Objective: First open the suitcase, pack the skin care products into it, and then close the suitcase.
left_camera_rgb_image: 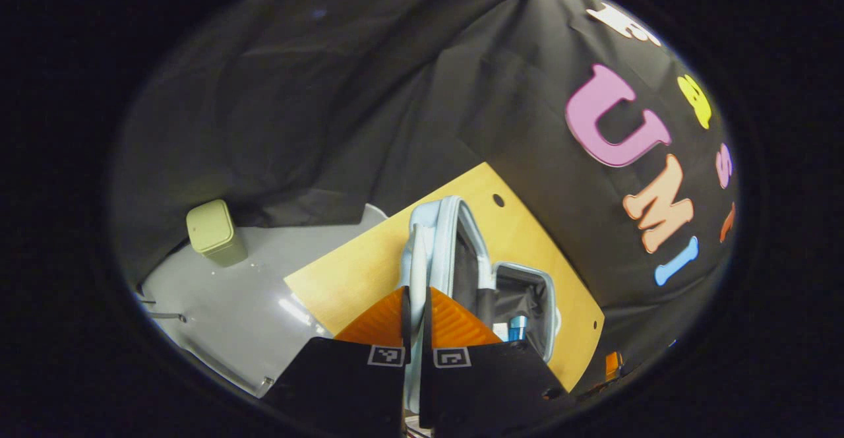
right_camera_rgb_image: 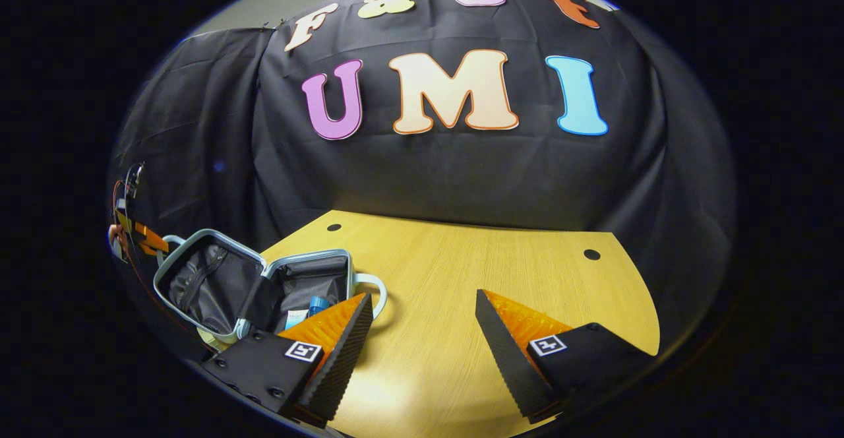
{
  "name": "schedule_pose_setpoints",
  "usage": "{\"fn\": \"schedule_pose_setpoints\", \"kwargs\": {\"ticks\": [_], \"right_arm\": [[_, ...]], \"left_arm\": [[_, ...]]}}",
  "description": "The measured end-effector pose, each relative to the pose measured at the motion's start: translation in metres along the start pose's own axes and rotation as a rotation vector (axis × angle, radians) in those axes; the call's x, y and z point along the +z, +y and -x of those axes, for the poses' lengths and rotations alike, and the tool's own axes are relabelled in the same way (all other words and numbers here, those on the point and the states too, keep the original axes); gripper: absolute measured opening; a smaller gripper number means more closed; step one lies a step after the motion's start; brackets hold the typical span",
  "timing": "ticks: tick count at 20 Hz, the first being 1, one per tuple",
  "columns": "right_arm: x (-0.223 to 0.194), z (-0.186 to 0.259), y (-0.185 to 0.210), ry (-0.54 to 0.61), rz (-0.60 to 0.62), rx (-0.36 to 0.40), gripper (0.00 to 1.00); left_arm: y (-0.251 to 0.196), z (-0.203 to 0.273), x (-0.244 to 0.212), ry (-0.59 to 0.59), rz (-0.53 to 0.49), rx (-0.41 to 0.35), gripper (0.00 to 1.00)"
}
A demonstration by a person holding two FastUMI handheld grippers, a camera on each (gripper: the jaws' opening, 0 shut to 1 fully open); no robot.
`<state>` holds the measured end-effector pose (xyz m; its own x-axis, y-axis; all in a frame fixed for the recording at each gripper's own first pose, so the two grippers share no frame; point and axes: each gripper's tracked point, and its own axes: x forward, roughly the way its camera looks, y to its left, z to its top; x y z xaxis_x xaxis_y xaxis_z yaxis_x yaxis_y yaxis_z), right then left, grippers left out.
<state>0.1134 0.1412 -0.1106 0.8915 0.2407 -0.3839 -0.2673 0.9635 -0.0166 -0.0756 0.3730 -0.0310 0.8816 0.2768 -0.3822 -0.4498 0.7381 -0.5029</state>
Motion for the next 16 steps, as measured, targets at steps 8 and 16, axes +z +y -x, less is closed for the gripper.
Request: {"fn": "schedule_pose_setpoints", "kwargs": {"ticks": [8, 16], "right_arm": [[-0.008, 0.011, -0.029, -0.009, -0.059, -0.016, 0.98], [-0.020, 0.033, -0.082, -0.013, -0.112, -0.078, 0.98]], "left_arm": [[-0.107, 0.024, -0.006, -0.003, -0.162, -0.060, 0.02], [-0.242, 0.015, -0.056, 0.062, -0.271, -0.196, 0.02]]}}
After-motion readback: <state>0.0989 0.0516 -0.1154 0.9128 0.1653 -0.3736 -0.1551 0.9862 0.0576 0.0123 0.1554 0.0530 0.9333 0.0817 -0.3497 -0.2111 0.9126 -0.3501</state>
